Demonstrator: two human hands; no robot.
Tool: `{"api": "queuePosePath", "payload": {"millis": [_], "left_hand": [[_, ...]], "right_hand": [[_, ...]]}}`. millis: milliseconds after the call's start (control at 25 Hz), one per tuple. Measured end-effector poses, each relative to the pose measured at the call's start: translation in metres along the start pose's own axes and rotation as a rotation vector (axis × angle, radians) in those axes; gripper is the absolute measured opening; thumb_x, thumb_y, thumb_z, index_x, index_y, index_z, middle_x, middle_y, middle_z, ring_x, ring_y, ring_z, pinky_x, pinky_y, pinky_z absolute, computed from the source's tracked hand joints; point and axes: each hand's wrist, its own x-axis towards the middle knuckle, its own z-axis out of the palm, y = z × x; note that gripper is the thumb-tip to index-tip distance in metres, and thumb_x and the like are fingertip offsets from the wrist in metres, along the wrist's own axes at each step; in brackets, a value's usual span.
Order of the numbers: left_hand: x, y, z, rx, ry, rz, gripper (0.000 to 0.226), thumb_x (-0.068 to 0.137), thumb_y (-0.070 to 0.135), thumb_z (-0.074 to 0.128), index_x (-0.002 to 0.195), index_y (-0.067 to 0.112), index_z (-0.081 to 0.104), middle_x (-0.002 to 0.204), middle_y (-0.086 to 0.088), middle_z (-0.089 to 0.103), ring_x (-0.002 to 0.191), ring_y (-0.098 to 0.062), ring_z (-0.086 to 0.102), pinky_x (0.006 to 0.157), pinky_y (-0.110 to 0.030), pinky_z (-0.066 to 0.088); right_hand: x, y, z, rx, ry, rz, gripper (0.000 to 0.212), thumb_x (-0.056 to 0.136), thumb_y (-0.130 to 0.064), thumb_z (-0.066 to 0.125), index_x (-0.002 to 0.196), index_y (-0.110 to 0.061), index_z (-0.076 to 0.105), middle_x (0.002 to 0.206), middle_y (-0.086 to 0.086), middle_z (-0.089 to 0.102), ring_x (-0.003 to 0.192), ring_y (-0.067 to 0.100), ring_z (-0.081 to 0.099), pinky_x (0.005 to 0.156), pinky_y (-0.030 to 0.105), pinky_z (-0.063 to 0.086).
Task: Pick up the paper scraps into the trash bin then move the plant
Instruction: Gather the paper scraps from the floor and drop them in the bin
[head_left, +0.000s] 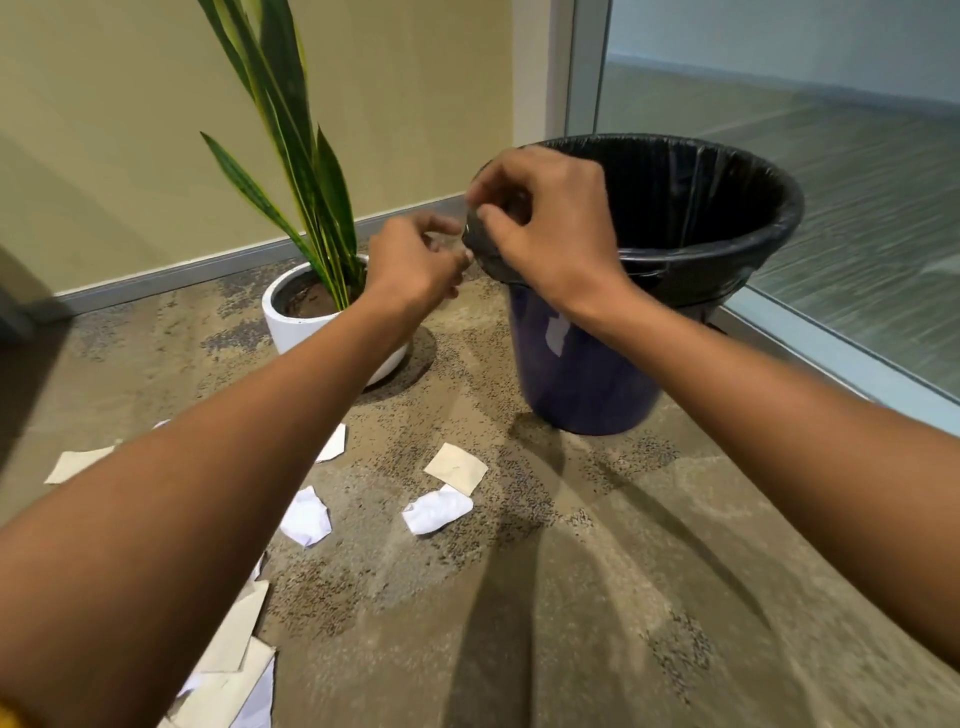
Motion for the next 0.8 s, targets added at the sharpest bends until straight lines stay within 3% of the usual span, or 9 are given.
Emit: {"api": "queuePosePath", "payload": {"millis": [200, 280, 400, 480, 600, 680, 800], "left_hand": [[-0.016, -0.053, -0.012, 0.151, -0.065, -0.062, 0.011, 0.084, -0.001, 0.060, 0.094, 0.004, 0.060, 0.069, -0.002, 0.058, 0.063, -0.017, 0.059, 0.067, -0.034, 0.057], [-0.024, -0.081, -0.015, 0.215, -0.136, -0.127, 0.010, 0.083, 0.000, 0.063, 0.093, 0.003, 0.062, 0.073, -0.007, 0.062, 0.065, -0.020, 0.059, 0.066, -0.036, 0.055], [-0.037, -0.123, -0.017, 0.434, -0.282, -0.229, 0.019, 0.080, 0.009, 0.071, 0.098, 0.004, 0.067, 0.095, -0.016, 0.067, 0.082, -0.028, 0.063, 0.077, -0.037, 0.055], [-0.046, -0.147, -0.016, 0.625, -0.374, -0.238, 0.026, 0.077, 0.017, 0.074, 0.100, 0.008, 0.069, 0.100, -0.015, 0.069, 0.091, -0.028, 0.064, 0.078, -0.030, 0.050], [-0.058, -0.171, -0.012, 0.713, -0.504, -0.240, 0.034, 0.072, 0.026, 0.078, 0.099, 0.010, 0.068, 0.095, -0.009, 0.069, 0.079, -0.019, 0.060, 0.063, -0.025, 0.043], [-0.063, -0.182, -0.005, 0.792, -0.589, -0.193, 0.047, 0.067, 0.034, 0.081, 0.106, 0.012, 0.065, 0.104, -0.007, 0.066, 0.089, -0.020, 0.058, 0.072, -0.028, 0.046], [-0.069, -0.192, 0.003, 0.916, -0.685, -0.082, 0.059, 0.066, 0.040, 0.080, 0.115, 0.014, 0.060, 0.115, -0.007, 0.058, 0.103, -0.024, 0.055, 0.084, -0.033, 0.047]], "right_hand": [[-0.028, -0.016, 0.043, 0.110, -0.198, -0.054, 0.010, 0.081, -0.008, 0.069, 0.086, -0.016, 0.073, 0.085, -0.006, 0.067, 0.074, 0.003, 0.058, 0.071, 0.014, 0.048], [-0.042, -0.011, 0.064, 0.172, -0.267, 0.046, 0.013, 0.079, -0.004, 0.069, 0.084, -0.015, 0.074, 0.081, -0.004, 0.070, 0.071, 0.005, 0.060, 0.069, 0.017, 0.050], [-0.068, 0.009, 0.098, 0.127, -0.444, 0.253, 0.013, 0.080, -0.005, 0.065, 0.083, -0.015, 0.073, 0.077, -0.003, 0.068, 0.072, 0.009, 0.060, 0.072, 0.023, 0.050], [-0.086, 0.026, 0.120, 0.029, -0.584, 0.366, 0.012, 0.081, -0.008, 0.062, 0.082, -0.018, 0.069, 0.085, 0.003, 0.069, 0.084, 0.019, 0.063, 0.079, 0.029, 0.052], [-0.114, 0.048, 0.143, -0.186, -0.786, 0.436, 0.010, 0.083, -0.017, 0.063, 0.093, -0.018, 0.064, 0.108, 0.012, 0.065, 0.093, 0.028, 0.061, 0.076, 0.030, 0.047], [-0.129, 0.057, 0.153, -0.357, -0.895, 0.407, 0.030, 0.085, -0.031, 0.065, 0.110, -0.014, 0.061, 0.120, 0.012, 0.058, 0.106, 0.031, 0.057, 0.078, 0.034, 0.044], [-0.143, 0.063, 0.162, -0.519, -0.990, 0.325, 0.061, 0.083, -0.046, 0.065, 0.129, -0.008, 0.050, 0.131, 0.014, 0.046, 0.121, 0.034, 0.047, 0.092, 0.044, 0.046]]}}
